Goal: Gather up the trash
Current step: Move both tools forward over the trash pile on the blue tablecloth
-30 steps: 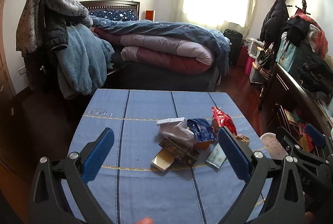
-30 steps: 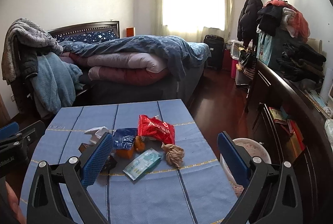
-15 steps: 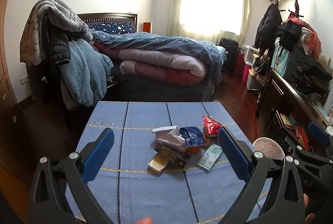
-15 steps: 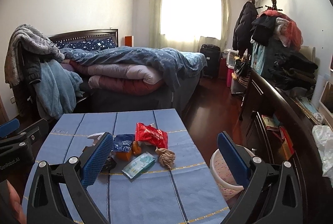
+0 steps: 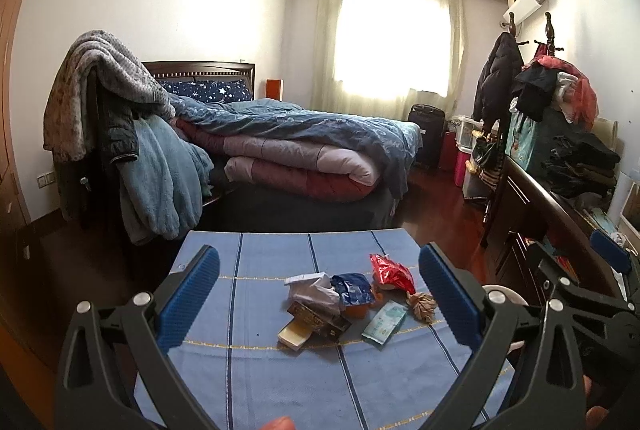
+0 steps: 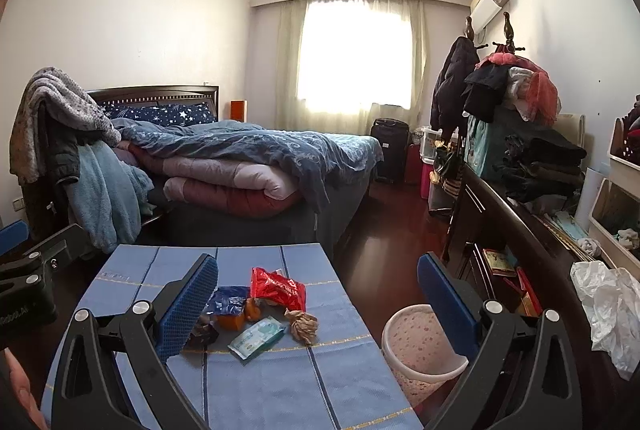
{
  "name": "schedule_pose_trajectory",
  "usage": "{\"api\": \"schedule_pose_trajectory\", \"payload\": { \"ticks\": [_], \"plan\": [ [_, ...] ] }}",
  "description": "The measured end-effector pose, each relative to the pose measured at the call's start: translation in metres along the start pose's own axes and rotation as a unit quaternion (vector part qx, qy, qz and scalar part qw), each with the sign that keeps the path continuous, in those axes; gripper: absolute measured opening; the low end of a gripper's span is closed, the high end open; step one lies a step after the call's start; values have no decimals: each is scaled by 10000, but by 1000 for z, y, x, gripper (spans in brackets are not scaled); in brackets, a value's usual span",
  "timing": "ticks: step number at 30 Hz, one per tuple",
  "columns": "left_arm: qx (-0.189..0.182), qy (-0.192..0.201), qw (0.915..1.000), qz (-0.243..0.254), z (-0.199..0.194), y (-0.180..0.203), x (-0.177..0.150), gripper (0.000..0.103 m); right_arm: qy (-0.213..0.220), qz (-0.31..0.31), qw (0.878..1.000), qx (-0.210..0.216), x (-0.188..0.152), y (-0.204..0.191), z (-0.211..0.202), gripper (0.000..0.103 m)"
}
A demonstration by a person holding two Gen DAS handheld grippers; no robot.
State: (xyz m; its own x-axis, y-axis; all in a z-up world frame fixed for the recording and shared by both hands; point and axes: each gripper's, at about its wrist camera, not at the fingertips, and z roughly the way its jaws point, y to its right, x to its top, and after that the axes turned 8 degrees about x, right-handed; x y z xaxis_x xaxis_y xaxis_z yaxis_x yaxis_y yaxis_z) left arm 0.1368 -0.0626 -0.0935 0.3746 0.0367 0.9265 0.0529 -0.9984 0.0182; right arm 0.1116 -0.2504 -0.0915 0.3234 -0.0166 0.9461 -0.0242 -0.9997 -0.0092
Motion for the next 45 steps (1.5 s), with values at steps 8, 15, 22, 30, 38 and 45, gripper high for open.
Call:
{"api": "schedule_pose_trajectory", "payload": {
  "ticks": [8,15,22,30,38,45],
  "plan": [
    [9,-90,10000,-12,5,-3,-1,100,-10,-5,10000,26,-3,-1,-1,100],
    [-7,-204,9998,-13,20,-5,-2,100,-125,3,9999,32,-4,-5,6,99],
    [-33,-324,9995,5,36,-3,-7,100,-249,30,9997,32,-6,-3,21,99],
    [3,-562,9984,-16,59,-4,-17,100,-449,80,9989,51,-17,-2,42,99],
    [129,-1059,9943,9,107,-4,-41,100,-893,134,9958,113,-40,-3,80,99],
    [237,-1371,9902,102,147,-4,-61,100,-1218,137,9922,211,-62,-8,109,99]
  ]
}}
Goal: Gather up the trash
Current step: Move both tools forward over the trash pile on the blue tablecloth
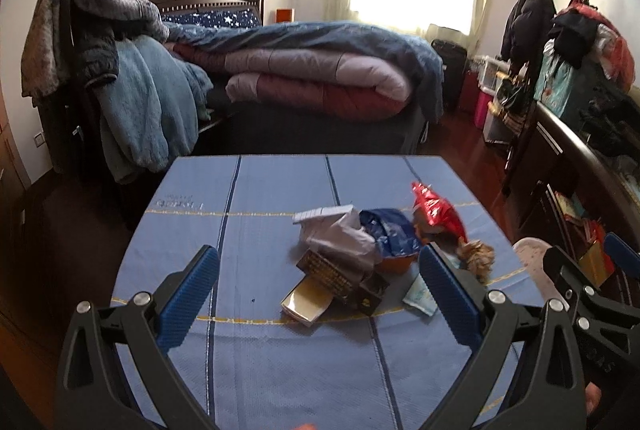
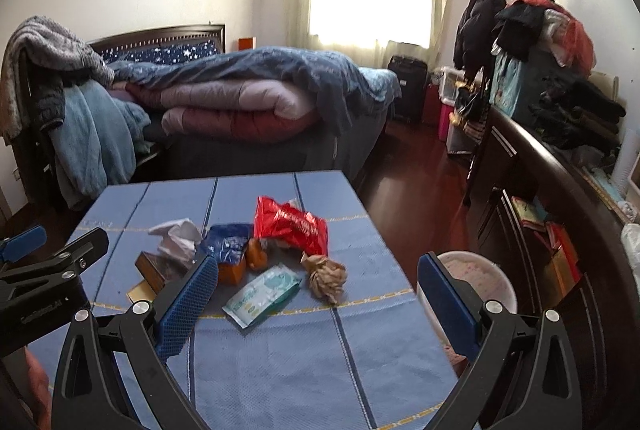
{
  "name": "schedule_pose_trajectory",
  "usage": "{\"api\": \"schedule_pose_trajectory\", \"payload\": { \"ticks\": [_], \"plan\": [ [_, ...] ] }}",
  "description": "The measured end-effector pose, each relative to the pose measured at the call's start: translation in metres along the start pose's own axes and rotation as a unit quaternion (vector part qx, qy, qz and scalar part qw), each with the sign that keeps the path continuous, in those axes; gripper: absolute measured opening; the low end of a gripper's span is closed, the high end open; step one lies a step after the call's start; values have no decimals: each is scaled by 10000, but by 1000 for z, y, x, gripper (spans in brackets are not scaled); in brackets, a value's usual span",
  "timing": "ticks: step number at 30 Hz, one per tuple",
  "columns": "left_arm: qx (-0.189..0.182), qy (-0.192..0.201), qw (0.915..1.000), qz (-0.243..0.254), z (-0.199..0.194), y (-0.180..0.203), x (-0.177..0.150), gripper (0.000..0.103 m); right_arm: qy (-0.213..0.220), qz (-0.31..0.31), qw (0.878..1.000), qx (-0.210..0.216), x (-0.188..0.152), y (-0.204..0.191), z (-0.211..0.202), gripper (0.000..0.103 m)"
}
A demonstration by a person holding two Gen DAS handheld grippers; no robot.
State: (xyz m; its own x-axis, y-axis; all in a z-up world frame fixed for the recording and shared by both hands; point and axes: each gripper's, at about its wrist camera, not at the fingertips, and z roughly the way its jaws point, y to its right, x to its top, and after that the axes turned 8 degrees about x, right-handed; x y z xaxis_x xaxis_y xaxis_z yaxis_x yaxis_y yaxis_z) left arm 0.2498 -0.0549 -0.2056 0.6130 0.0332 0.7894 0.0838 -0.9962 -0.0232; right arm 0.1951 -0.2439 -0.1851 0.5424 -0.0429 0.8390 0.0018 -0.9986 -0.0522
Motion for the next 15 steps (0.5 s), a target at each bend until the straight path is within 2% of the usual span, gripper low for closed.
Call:
{"api": "schedule_pose_trajectory", "payload": {
  "ticks": [15],
  "plan": [
    [27,-787,9967,171,81,5,-33,99,-762,-29,9970,151,-32,-5,56,99]
  ]
}}
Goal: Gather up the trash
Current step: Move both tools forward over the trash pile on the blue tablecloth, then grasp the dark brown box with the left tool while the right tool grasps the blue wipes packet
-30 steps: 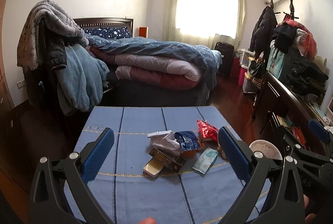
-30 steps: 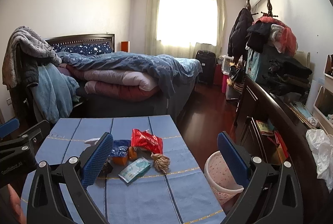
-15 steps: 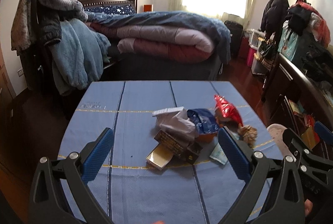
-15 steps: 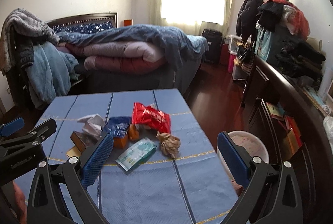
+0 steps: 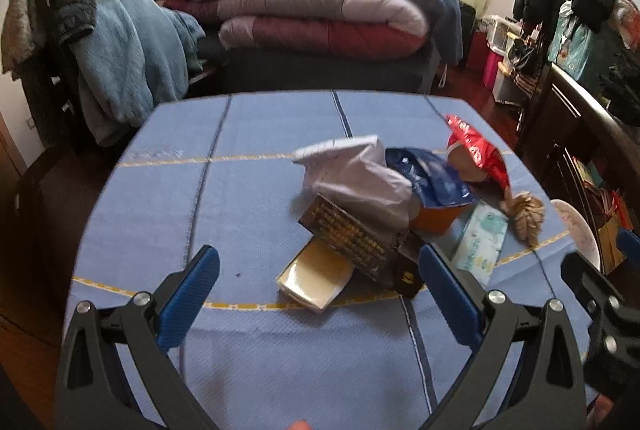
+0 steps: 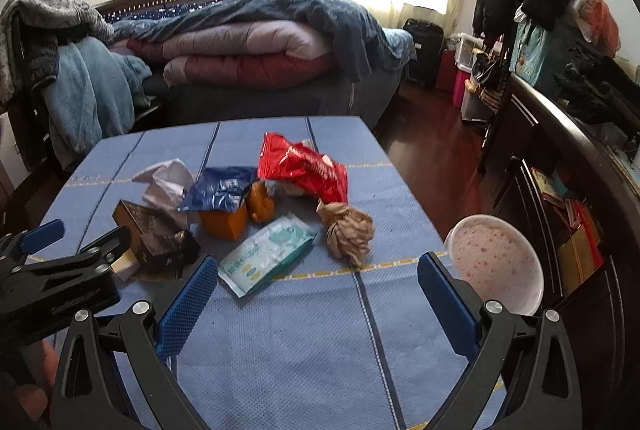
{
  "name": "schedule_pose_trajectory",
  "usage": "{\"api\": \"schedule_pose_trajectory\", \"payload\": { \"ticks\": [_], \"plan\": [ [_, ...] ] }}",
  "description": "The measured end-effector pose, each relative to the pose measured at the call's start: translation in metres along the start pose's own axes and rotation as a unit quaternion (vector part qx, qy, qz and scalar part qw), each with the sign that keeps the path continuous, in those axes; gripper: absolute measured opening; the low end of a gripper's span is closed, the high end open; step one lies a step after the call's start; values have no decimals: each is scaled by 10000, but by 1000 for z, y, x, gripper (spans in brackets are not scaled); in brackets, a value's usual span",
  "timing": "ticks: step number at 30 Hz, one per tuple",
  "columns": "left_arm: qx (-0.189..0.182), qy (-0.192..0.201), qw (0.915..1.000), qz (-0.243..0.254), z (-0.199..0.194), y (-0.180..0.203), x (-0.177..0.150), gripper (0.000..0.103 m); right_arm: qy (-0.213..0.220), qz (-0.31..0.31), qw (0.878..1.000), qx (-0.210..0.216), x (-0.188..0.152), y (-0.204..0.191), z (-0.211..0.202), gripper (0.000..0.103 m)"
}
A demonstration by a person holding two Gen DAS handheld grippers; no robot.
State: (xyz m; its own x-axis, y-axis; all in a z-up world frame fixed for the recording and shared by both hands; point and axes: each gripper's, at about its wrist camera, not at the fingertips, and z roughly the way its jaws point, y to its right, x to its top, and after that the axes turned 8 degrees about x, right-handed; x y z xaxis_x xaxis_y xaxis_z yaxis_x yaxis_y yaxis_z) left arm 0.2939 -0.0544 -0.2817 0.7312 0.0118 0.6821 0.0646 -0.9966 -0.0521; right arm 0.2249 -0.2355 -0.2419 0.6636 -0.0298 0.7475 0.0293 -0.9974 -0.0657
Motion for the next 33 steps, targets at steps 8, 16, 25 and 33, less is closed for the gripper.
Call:
{"api": "schedule_pose_trajectory", "payload": {
  "ticks": [8,16,25,33],
  "plan": [
    [-386,-198,9990,131,34,31,15,99,-183,71,9998,19,-6,7,14,99],
    [-651,-354,9971,-148,50,36,15,79,-253,211,9995,-13,-6,19,16,99],
    [-991,-221,9944,-281,46,30,15,33,-296,185,9994,36,-5,17,21,99],
    [-1104,41,9927,-488,31,12,8,25,-655,388,9964,382,-4,13,48,99]
  ]
}}
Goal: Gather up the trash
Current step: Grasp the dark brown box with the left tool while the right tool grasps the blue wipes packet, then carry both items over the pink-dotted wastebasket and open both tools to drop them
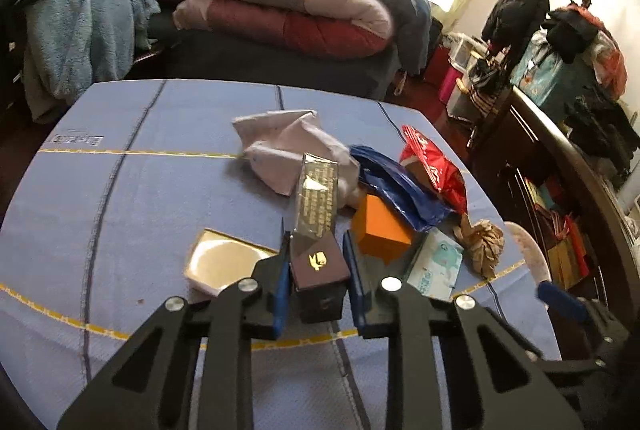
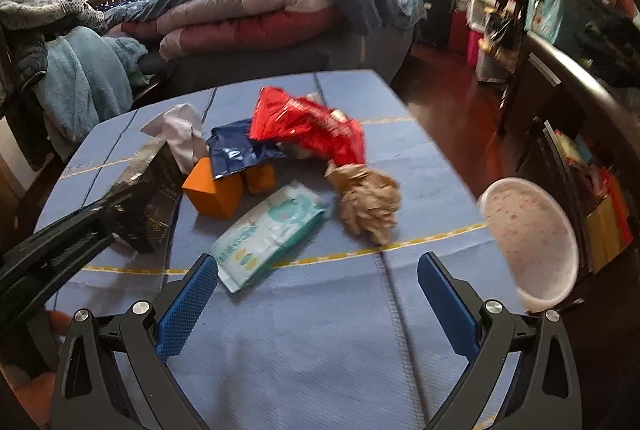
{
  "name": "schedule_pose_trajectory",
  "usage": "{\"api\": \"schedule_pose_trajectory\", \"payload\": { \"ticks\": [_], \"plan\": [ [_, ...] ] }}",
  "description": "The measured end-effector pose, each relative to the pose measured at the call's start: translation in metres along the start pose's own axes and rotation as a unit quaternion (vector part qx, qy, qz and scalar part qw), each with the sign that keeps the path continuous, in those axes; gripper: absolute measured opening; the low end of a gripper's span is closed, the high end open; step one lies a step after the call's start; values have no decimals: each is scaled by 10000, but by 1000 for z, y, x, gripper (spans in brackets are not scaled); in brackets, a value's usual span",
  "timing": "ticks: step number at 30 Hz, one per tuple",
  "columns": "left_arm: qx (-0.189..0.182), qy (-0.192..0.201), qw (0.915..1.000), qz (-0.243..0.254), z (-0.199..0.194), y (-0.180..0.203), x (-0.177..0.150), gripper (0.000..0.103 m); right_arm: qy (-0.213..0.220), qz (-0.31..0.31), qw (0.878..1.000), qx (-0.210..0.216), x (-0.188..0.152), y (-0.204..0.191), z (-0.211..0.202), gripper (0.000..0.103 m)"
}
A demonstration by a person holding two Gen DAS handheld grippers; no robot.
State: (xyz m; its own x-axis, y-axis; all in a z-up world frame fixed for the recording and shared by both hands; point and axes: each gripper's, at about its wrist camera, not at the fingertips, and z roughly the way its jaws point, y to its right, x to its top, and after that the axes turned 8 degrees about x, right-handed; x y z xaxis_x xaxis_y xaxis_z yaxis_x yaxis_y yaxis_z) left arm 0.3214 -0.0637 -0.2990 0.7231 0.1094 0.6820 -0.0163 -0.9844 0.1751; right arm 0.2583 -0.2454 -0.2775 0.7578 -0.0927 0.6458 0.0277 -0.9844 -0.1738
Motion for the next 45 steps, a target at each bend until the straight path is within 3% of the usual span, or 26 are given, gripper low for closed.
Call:
{"api": "schedule_pose_trajectory", "payload": {
  "ticks": [5,14,19,21,24,32,45],
  "plan": [
    [22,75,9996,-280,-12,-20,0,25,-197,5,9997,152,4,-15,27,99],
    [2,318,9992,-258,-30,-34,3,25,-404,-70,9989,-219,15,-38,64,99],
    [-1,422,9989,-218,-38,-33,3,25,-403,8,9990,-169,15,-35,67,78],
    [-2,438,9988,-230,-42,-35,3,25,-348,-25,9992,-197,15,-34,64,54],
    [3,480,9986,-216,-47,-35,3,25,-351,57,9994,-52,14,-29,58,44],
    [-8,629,9978,-184,-72,-26,-2,25,-105,191,9970,738,3,-10,17,43],
    [-401,983,9939,281,-116,34,-3,25,411,138,9969,663,-4,19,-50,44]
  ]
}}
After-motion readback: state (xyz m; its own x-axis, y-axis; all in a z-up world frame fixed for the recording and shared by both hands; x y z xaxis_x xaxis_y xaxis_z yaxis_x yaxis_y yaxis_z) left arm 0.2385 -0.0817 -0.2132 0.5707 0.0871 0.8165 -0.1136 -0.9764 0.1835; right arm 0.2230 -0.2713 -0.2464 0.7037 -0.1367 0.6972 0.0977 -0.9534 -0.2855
